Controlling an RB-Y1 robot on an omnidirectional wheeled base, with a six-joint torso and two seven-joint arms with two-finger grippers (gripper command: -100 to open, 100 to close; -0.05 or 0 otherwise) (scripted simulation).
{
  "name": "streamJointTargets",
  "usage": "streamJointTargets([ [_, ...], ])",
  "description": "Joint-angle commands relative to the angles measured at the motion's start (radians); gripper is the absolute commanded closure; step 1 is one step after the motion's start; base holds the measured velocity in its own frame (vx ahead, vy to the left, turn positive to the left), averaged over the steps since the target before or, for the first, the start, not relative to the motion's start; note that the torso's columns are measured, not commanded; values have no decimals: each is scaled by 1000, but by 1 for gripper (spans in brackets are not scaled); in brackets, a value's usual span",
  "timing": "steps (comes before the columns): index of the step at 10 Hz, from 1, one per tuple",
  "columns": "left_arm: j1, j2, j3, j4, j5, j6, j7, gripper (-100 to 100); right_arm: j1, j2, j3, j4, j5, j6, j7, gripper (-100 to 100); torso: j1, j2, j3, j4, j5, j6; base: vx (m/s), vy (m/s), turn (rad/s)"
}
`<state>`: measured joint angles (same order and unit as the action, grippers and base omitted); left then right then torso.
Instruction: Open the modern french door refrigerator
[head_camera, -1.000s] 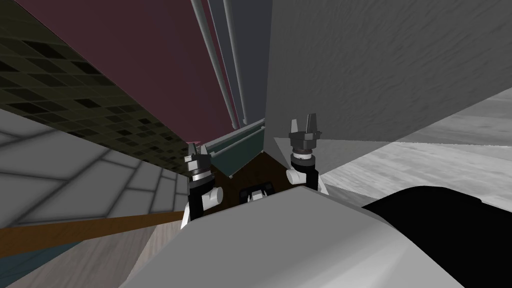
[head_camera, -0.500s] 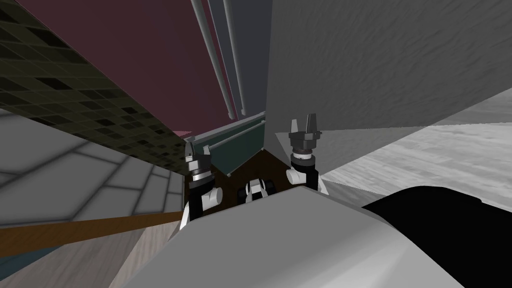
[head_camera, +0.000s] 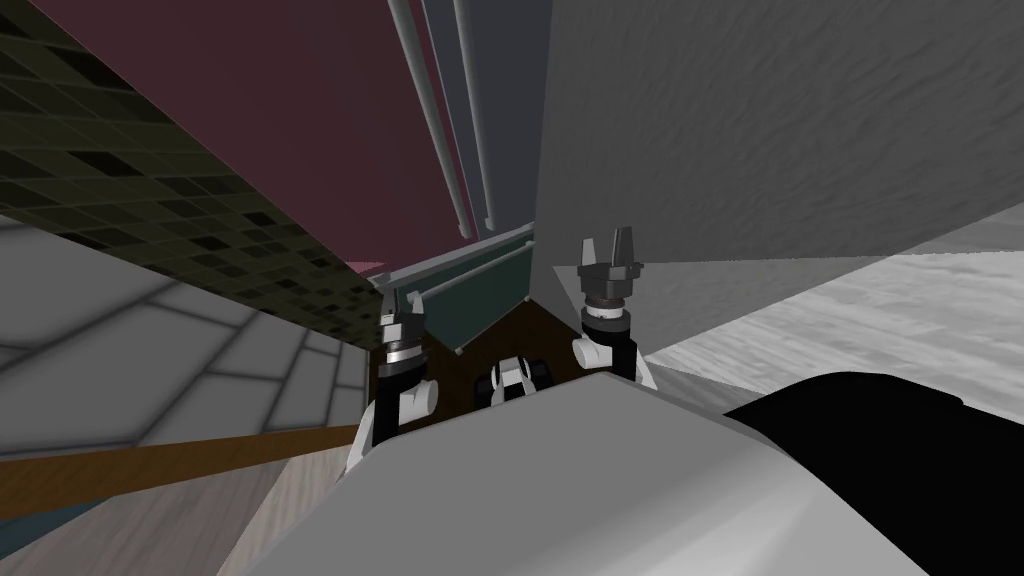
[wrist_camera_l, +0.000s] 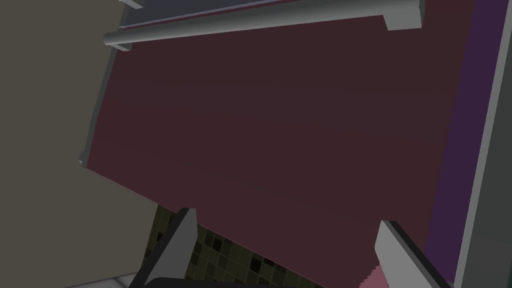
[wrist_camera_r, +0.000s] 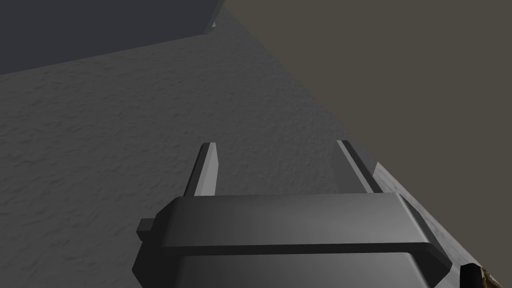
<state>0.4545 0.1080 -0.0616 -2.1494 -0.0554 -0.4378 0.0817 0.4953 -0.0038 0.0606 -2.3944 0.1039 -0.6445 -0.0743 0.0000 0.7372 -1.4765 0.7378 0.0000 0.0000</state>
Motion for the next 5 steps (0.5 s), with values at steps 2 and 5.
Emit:
streamJointTargets([
  [2, -16, 41, 15, 80, 22, -20, 15, -100, 0, 0, 0, 0, 0, 0, 0, 0, 0, 1, 1, 0, 0, 0, 65, 20, 35],
  [5, -28, 52, 27, 145, 41, -35, 27, -100, 0, 0, 0, 0, 0, 0, 0, 0, 0, 1, 0, 0, 0, 0, 70, 25, 37],
])
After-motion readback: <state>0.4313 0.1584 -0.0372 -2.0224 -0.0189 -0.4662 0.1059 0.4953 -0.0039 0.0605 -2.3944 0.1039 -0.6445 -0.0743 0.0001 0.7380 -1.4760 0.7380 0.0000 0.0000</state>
